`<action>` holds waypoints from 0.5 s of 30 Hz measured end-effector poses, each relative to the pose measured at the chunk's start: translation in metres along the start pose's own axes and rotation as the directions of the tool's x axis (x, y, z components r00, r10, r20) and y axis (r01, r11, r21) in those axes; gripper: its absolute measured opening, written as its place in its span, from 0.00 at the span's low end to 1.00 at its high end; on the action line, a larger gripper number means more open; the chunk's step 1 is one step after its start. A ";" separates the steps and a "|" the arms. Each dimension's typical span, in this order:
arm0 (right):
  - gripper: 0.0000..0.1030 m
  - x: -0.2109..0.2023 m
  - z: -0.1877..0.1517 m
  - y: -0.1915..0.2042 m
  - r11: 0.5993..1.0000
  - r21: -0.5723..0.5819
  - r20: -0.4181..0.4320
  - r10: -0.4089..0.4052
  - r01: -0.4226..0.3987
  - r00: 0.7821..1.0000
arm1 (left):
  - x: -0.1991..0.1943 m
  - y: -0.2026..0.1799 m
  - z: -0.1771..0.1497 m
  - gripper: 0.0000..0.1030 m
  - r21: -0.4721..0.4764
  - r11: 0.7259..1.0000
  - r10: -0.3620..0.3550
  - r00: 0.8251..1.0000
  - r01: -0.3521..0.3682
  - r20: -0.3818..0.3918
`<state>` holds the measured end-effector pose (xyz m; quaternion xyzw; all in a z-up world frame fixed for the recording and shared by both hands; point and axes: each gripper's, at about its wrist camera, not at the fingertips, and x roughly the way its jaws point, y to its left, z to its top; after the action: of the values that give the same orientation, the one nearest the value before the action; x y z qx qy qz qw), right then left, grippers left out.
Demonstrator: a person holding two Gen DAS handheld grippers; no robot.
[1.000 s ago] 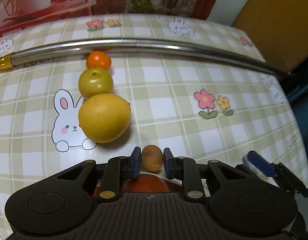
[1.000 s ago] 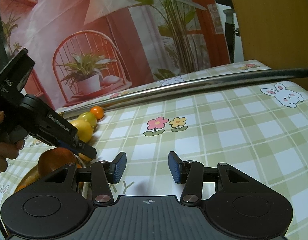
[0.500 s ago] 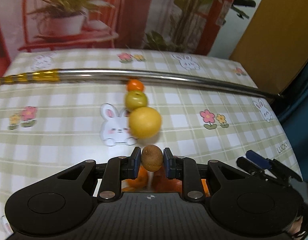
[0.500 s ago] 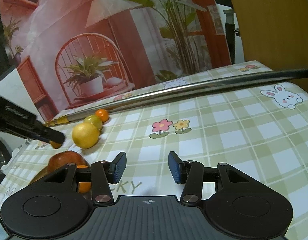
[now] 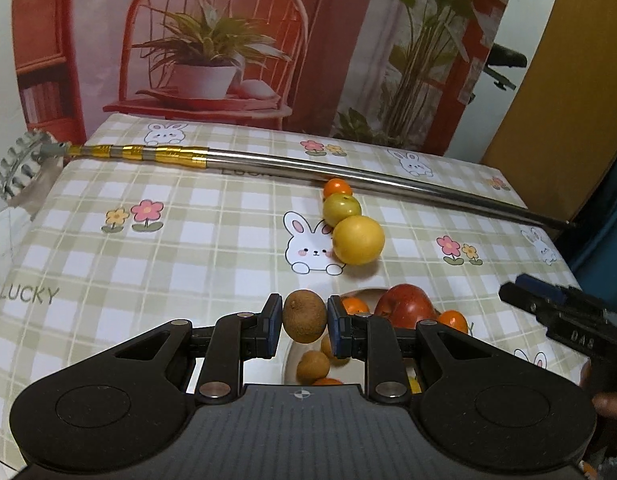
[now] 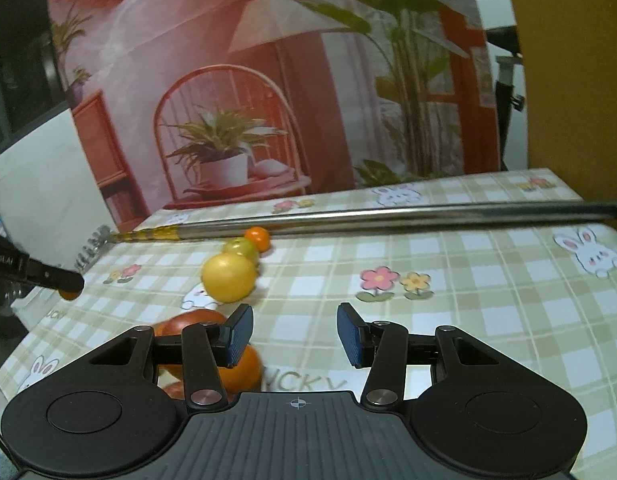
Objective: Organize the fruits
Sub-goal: 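Grasp the yellow grapefruit with the right gripper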
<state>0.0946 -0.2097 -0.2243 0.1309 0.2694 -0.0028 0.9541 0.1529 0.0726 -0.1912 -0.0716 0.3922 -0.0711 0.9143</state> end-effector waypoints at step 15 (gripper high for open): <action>0.42 0.046 0.058 0.050 0.983 -0.172 -0.028 0.058 -0.062 0.998 | 0.010 0.025 -0.013 0.25 -0.075 0.997 -0.012 0.998 0.016 0.054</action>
<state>0.1672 -0.1731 -0.1881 0.0559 0.2756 0.0507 0.9583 0.1521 0.0947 -0.2117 -0.1107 0.3697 -0.0606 0.9205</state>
